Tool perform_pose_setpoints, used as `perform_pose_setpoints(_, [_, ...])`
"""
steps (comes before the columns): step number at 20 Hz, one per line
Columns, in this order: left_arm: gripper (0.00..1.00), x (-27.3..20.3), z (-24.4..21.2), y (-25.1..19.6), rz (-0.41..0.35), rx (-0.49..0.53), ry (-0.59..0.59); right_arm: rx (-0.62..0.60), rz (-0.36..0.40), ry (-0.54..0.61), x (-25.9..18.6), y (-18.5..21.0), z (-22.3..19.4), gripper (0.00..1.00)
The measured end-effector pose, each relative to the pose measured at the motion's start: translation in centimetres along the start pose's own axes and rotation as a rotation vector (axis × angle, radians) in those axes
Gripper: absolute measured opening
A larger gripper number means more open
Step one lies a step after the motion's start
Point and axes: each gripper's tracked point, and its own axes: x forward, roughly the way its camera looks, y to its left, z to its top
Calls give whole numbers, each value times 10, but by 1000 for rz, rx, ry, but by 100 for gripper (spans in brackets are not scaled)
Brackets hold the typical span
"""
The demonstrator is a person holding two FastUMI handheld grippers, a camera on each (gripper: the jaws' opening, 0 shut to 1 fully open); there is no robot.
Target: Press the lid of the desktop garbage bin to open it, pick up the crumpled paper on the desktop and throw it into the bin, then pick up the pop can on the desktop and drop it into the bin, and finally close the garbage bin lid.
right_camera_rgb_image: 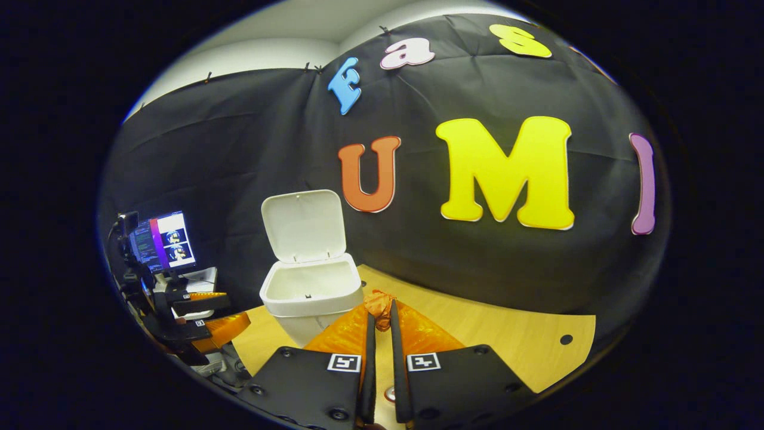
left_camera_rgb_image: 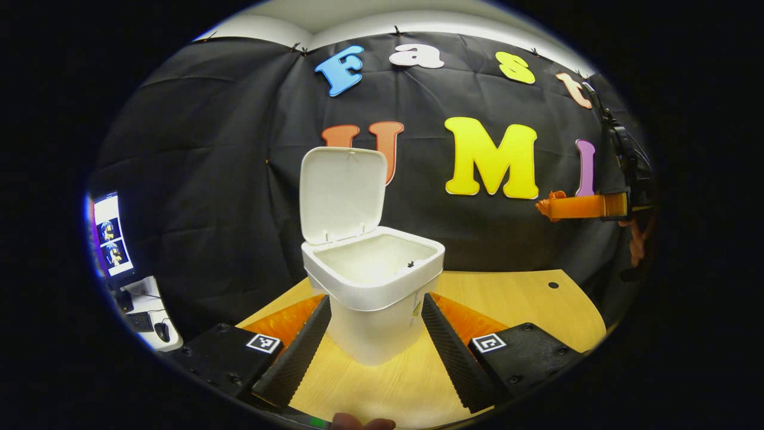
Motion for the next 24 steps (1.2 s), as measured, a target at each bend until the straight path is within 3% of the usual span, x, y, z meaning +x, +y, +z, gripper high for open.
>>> perform_pose_setpoints(6, [100,-15,-3,48,105,-24,5,-31,124,23,59,63,6,13])
perform_pose_setpoints(11, [100,-27,-5,75,166,-37,6,-58,175,64,106,97,-1,13])
perform_pose_setpoints(17, [100,-37,-19,100,210,-50,45,-92,160,155,164,120,-27,13])
perform_pose_setpoints(21, [100,-42,-25,107,225,-59,62,-121,155,186,181,130,-39,13])
perform_pose_setpoints(24, [100,-42,-35,107,210,-59,85,-144,140,188,190,134,-42,21])
